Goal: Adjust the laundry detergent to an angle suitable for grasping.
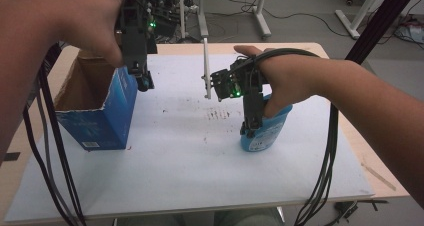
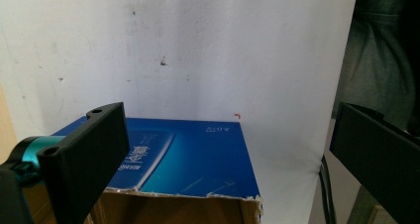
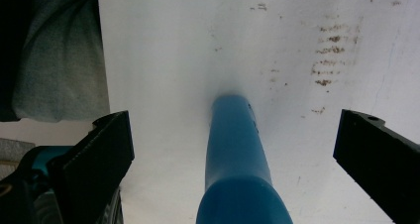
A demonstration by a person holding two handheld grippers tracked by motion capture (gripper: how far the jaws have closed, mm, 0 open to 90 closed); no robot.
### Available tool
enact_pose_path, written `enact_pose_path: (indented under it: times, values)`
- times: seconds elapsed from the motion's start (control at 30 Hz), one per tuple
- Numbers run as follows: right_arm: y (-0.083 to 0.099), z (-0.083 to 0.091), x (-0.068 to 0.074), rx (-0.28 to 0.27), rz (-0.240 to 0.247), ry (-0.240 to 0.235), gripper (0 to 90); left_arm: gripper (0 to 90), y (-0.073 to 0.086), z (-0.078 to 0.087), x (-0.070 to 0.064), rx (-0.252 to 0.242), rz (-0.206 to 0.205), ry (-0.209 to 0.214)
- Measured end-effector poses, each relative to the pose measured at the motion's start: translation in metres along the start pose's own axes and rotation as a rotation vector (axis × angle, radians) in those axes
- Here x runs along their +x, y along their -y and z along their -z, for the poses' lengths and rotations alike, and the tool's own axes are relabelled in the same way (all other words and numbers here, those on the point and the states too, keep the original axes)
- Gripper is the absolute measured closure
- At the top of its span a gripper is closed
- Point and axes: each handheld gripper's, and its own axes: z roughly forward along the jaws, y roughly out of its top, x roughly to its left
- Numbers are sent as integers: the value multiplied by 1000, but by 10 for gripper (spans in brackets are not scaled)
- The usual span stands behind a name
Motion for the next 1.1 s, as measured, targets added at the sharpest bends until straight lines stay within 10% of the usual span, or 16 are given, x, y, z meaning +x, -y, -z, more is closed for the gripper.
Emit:
enact_pose_path:
  times: [0.73, 1.1]
  values:
    - [3, 5, 7, -1, 8, 18, 12, 17, -5, -2, -4, 10, -6, -10]
    - [39, 41, 18, -63, -54, 86, 12, 17, -8, -1, -8, 12, -1, -13]
